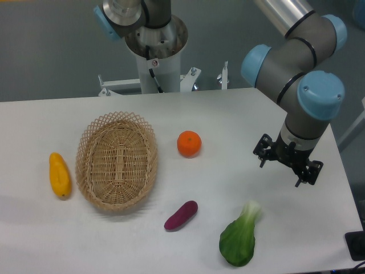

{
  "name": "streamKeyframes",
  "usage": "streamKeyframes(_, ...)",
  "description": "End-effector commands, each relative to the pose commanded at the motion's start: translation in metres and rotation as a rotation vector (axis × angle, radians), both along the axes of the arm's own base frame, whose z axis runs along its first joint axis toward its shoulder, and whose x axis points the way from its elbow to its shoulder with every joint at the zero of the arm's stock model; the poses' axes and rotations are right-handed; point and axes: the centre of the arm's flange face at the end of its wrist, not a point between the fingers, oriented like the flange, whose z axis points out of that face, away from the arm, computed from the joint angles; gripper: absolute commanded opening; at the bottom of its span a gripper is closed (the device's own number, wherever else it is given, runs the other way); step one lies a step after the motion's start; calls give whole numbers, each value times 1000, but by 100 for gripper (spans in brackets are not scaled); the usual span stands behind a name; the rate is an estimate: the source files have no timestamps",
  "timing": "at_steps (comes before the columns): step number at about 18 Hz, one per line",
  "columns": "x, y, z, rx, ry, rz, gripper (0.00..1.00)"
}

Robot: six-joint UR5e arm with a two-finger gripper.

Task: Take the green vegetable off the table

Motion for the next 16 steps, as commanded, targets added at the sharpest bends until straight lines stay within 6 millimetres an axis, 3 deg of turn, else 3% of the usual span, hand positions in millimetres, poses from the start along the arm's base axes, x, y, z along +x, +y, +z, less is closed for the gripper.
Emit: streamKeyframes(16,6,-2,-8,-9,-18,-2,100)
